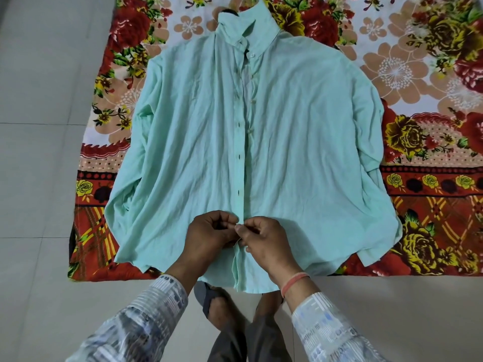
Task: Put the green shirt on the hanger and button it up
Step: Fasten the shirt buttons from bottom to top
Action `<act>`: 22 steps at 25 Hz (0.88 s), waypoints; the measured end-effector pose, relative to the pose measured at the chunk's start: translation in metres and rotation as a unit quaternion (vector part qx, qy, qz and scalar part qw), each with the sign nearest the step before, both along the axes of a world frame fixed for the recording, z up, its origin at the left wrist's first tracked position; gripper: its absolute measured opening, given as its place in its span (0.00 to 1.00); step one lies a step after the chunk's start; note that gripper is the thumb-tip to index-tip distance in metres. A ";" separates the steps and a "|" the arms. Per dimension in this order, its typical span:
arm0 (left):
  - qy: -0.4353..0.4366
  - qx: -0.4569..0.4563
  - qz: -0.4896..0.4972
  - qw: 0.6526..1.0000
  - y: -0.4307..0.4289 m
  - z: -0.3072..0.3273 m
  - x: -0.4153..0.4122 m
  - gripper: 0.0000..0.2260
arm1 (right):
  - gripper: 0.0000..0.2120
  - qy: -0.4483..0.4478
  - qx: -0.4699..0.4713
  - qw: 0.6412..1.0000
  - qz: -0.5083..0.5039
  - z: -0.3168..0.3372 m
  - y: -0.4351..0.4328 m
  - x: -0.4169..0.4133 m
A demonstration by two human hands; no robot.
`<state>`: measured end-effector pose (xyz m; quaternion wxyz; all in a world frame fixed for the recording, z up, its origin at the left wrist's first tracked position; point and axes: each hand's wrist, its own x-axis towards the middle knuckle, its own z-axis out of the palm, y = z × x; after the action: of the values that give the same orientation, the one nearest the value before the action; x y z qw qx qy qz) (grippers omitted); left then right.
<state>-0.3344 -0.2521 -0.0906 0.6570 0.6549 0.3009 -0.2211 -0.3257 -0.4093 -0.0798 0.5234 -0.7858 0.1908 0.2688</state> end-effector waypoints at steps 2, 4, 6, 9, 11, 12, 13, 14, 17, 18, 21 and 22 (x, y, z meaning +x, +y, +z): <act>-0.001 -0.005 -0.002 1.000 -0.001 0.001 -0.001 0.09 | 0.08 0.021 0.003 1.000 -0.020 -0.003 0.000 0.002; 0.005 -0.021 0.013 1.000 -0.002 0.001 -0.002 0.08 | 0.10 0.036 0.008 0.999 -0.033 -0.004 -0.002 0.004; 0.008 -0.023 0.024 0.999 -0.001 0.000 -0.002 0.07 | 0.11 0.036 0.004 0.999 -0.022 -0.003 -0.004 0.005; 0.009 -0.014 0.016 1.000 0.000 -0.001 -0.002 0.06 | 0.10 0.035 0.010 0.999 -0.009 -0.005 -0.007 0.003; 0.012 -0.014 0.008 1.000 0.000 -0.001 -0.003 0.06 | 0.06 0.035 0.022 0.999 -0.010 -0.005 -0.007 0.002; 0.012 -0.016 0.006 1.000 0.000 -0.001 -0.003 0.06 | 0.04 0.036 0.026 0.999 -0.015 -0.006 -0.006 0.002; 0.011 -0.020 0.003 1.000 0.002 0.000 -0.004 0.06 | 0.02 0.035 0.025 0.999 -0.018 -0.006 -0.005 0.002; 0.010 -0.027 0.000 1.000 0.004 0.000 -0.004 0.06 | 0.02 0.032 0.021 0.999 -0.020 -0.006 -0.005 0.002; 0.014 -0.045 -0.004 0.999 0.008 0.002 -0.007 0.09 | 0.03 0.021 -0.009 1.000 -0.010 0.000 -0.001 0.000; 0.020 -0.050 -0.003 0.999 0.009 0.004 -0.008 0.09 | 0.03 0.018 -0.018 1.000 0.000 0.003 0.000 -0.001; 0.029 -0.045 -0.012 0.998 0.009 0.014 -0.002 0.02 | 0.10 0.003 -0.024 0.999 0.030 0.011 -0.002 0.006; 0.021 -0.020 -0.013 0.999 0.009 0.017 0.003 0.02 | 0.13 -0.033 -0.046 0.998 0.041 0.008 -0.005 0.014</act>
<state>-0.3309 -0.2432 -0.0737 0.6605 0.6407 0.3020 -0.2492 -0.3119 -0.4145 -0.0715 0.4812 -0.8245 0.1533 0.2553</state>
